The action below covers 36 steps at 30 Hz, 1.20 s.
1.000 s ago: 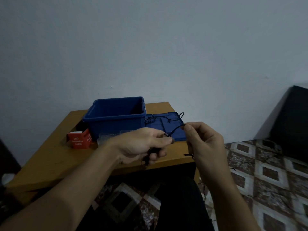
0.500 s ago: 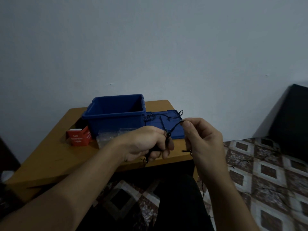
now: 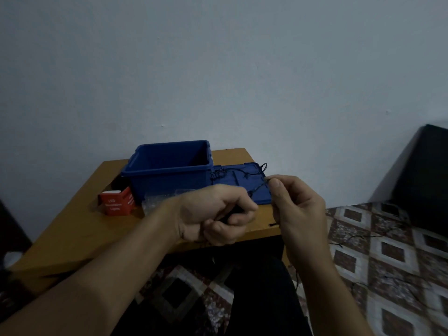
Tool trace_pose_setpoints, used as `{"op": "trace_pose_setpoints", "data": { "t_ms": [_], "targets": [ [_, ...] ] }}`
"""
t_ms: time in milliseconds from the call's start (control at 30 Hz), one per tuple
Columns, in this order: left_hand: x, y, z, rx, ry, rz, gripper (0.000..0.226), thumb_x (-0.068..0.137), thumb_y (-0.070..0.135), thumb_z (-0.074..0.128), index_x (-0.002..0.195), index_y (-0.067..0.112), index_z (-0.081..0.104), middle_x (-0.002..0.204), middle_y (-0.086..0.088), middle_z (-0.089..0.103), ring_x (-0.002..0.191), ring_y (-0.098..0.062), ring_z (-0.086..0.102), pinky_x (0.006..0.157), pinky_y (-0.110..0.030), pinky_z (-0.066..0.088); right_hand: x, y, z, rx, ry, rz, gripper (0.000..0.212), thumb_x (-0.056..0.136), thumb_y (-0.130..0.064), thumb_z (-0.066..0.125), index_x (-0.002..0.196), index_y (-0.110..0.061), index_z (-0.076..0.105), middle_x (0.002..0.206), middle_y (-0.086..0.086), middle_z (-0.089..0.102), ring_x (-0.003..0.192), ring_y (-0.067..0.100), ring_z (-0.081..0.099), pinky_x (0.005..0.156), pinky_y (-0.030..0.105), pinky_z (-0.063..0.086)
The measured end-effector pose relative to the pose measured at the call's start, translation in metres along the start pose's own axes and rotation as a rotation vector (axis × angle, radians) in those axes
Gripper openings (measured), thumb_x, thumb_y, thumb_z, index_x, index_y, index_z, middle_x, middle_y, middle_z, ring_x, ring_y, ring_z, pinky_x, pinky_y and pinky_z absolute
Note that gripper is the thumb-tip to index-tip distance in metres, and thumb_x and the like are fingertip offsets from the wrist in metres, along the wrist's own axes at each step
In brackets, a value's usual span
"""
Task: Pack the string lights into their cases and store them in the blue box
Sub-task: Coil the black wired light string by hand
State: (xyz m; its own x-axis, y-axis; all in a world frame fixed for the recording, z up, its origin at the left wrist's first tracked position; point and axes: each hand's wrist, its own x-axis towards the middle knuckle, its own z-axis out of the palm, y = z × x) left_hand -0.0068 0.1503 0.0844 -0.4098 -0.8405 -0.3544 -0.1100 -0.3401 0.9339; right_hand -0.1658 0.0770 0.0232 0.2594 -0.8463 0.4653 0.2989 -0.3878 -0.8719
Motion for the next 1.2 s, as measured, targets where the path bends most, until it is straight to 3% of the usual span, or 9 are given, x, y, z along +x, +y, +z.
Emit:
{"op": "trace_pose_setpoints", "data": {
  "t_ms": [67, 167, 233, 300, 433, 633, 800, 1033, 1200],
  "targets": [
    [-0.001, 0.001, 0.001, -0.163, -0.134, 0.12, 0.037, 0.096, 0.032, 0.039, 0.065, 0.012, 0.044, 0.042, 0.005, 0.035, 0.036, -0.01, 0.017, 0.039, -0.026, 0.012, -0.001, 0.003, -0.001, -0.076, -0.104, 0.077, 0.016, 0.099, -0.024, 0.061, 0.095, -0.015, 0.073, 0.063, -0.007, 0.06, 0.058, 0.005, 0.05, 0.056, 0.023, 0.04],
    [0.0, 0.005, 0.005, -0.314, -0.188, 0.268, 0.034, 0.095, 0.033, 0.037, 0.083, 0.006, 0.055, 0.049, 0.004, 0.041, 0.041, -0.012, 0.02, 0.041, -0.026, 0.017, -0.005, 0.006, 0.003, -0.1, -0.278, 0.197, 0.022, 0.1, -0.032, 0.059, 0.098, -0.013, 0.07, 0.076, 0.013, 0.068, 0.064, 0.026, 0.051, 0.06, 0.041, 0.041],
    [0.001, 0.008, 0.008, -0.42, -0.143, 0.37, 0.033, 0.094, 0.03, 0.037, 0.09, 0.005, 0.058, 0.053, 0.002, 0.044, 0.044, -0.013, 0.022, 0.043, -0.026, 0.021, -0.006, 0.004, 0.004, -0.075, -0.365, 0.221, 0.026, 0.102, -0.029, 0.056, 0.102, -0.005, 0.067, 0.077, 0.015, 0.069, 0.063, 0.026, 0.053, 0.059, 0.039, 0.044],
    [0.002, 0.01, 0.012, -0.515, -0.052, 0.464, 0.029, 0.095, 0.024, 0.039, 0.098, 0.004, 0.059, 0.056, 0.001, 0.046, 0.044, -0.01, 0.026, 0.045, -0.024, 0.026, -0.007, -0.001, 0.004, -0.097, -0.442, 0.234, 0.028, 0.103, -0.026, 0.054, 0.1, -0.002, 0.068, 0.074, 0.006, 0.069, 0.062, 0.02, 0.055, 0.058, 0.031, 0.047],
    [0.004, 0.017, 0.019, -0.547, 0.179, 0.607, 0.026, 0.095, 0.012, 0.042, 0.115, 0.004, 0.058, 0.063, 0.002, 0.049, 0.045, -0.006, 0.036, 0.046, -0.019, 0.031, -0.008, -0.002, 0.004, -0.171, -0.517, 0.269, 0.025, 0.104, -0.024, 0.053, 0.096, -0.009, 0.071, 0.078, 0.005, 0.073, 0.063, 0.02, 0.061, 0.063, 0.034, 0.048],
    [0.007, 0.022, 0.02, -0.556, 0.415, 0.669, 0.022, 0.102, 0.009, 0.039, 0.111, 0.006, 0.058, 0.075, -0.002, 0.054, 0.054, -0.01, 0.041, 0.05, -0.023, 0.036, -0.007, -0.008, 0.0, -0.236, -0.558, 0.267, 0.026, 0.105, -0.025, 0.052, 0.096, -0.011, 0.071, 0.066, -0.001, 0.066, 0.057, 0.019, 0.052, 0.059, 0.032, 0.042],
    [0.009, 0.023, 0.021, -0.542, 0.581, 0.707, 0.021, 0.099, -0.001, 0.041, 0.113, 0.007, 0.054, 0.076, -0.004, 0.06, 0.058, -0.012, 0.049, 0.051, -0.024, 0.036, -0.006, -0.012, 0.001, -0.228, -0.498, 0.292, 0.011, 0.104, -0.024, 0.053, 0.111, -0.018, 0.059, 0.071, 0.002, 0.071, 0.055, 0.019, 0.052, 0.055, 0.03, 0.042],
    [0.014, 0.021, 0.019, -0.472, 0.752, 0.749, 0.04, 0.093, -0.018, 0.03, 0.102, 0.006, 0.06, 0.085, -0.007, 0.073, 0.072, -0.015, 0.068, 0.059, -0.025, 0.05, -0.007, -0.017, -0.002, -0.251, -0.53, 0.265, 0.027, 0.103, -0.029, 0.055, 0.093, -0.01, 0.071, 0.066, 0.005, 0.07, 0.052, 0.019, 0.05, 0.051, 0.028, 0.041],
    [0.017, 0.022, 0.022, -0.526, 0.802, 0.775, 0.035, 0.099, -0.013, 0.032, 0.097, 0.006, 0.061, 0.079, -0.005, 0.071, 0.062, -0.012, 0.061, 0.055, -0.024, 0.047, -0.009, -0.019, 0.0, -0.283, -0.563, 0.253, 0.026, 0.101, -0.031, 0.057, 0.09, -0.015, 0.075, 0.064, 0.004, 0.07, 0.051, 0.017, 0.051, 0.052, 0.028, 0.041]
  ]
}}
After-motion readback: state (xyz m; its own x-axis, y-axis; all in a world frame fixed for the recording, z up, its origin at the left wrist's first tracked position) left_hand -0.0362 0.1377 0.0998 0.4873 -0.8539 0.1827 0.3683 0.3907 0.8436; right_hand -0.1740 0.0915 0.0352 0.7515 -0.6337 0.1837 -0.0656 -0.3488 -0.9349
